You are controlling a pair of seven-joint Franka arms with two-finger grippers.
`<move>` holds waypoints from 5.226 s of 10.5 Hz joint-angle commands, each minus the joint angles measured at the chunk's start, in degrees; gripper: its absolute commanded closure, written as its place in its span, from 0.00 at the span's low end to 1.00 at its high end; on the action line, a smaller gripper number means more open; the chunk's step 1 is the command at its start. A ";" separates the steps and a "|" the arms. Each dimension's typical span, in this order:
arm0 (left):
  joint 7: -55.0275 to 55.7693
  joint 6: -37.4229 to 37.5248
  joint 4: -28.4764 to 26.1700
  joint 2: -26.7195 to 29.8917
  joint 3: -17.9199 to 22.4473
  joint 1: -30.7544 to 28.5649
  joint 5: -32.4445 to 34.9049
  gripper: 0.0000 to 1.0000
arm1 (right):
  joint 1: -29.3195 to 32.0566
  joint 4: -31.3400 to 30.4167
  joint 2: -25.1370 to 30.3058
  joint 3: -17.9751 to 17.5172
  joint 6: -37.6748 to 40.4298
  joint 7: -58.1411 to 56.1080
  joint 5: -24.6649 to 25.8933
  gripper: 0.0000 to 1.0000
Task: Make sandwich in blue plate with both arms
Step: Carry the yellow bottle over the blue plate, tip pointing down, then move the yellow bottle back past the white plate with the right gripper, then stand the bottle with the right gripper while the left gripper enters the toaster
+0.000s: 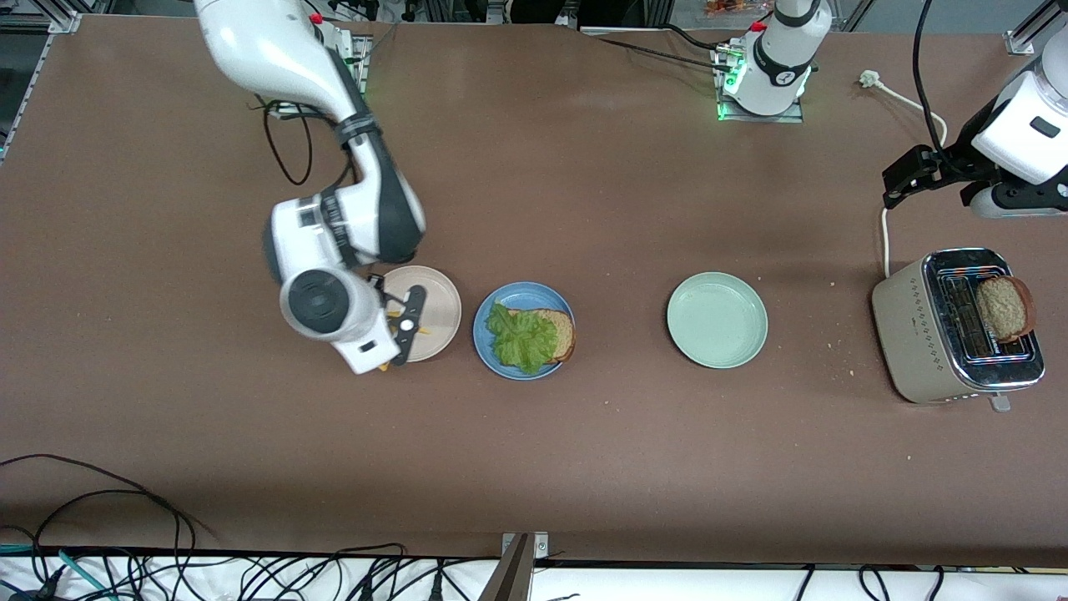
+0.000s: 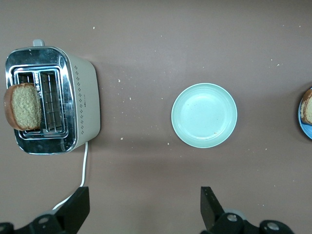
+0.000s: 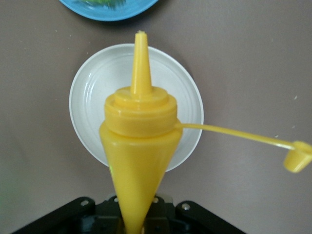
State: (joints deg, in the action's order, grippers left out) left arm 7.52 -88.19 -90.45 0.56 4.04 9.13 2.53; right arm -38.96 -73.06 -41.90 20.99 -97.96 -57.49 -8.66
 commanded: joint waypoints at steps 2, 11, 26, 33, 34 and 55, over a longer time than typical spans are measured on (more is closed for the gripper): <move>-0.14 0.47 -0.08 0.50 -0.35 -0.07 2.22 0.00 | -11.20 1.61 -1.25 0.28 -1.17 5.18 19.43 0.93; -0.05 0.47 -0.08 0.50 -0.17 -0.16 2.22 0.00 | -16.15 1.69 -3.55 0.46 -0.83 9.24 27.38 0.93; -0.40 -0.14 3.34 -8.01 0.53 -8.60 2.12 0.00 | 13.53 -2.42 4.90 0.81 10.41 -41.59 -26.54 0.95; 6.65 0.03 5.46 -11.72 0.62 -9.47 2.22 0.00 | 27.00 -10.69 -0.89 0.28 19.21 -75.70 -45.03 0.95; 1.23 0.03 5.54 -12.76 0.44 -10.78 2.56 0.00 | 27.35 -12.00 -1.69 0.28 19.39 -79.58 -45.65 0.95; -21.67 -12.71 10.47 -31.67 1.15 -26.44 1.95 0.00 | 34.12 -11.31 -5.93 6.87 22.37 -76.76 -47.25 0.00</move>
State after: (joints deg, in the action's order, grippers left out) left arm -12.94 -101.02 -81.98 -29.89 5.20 -16.81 2.70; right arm -4.88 -84.57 -51.42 26.47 -77.07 -142.92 -58.92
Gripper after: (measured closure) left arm 0.000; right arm 0.000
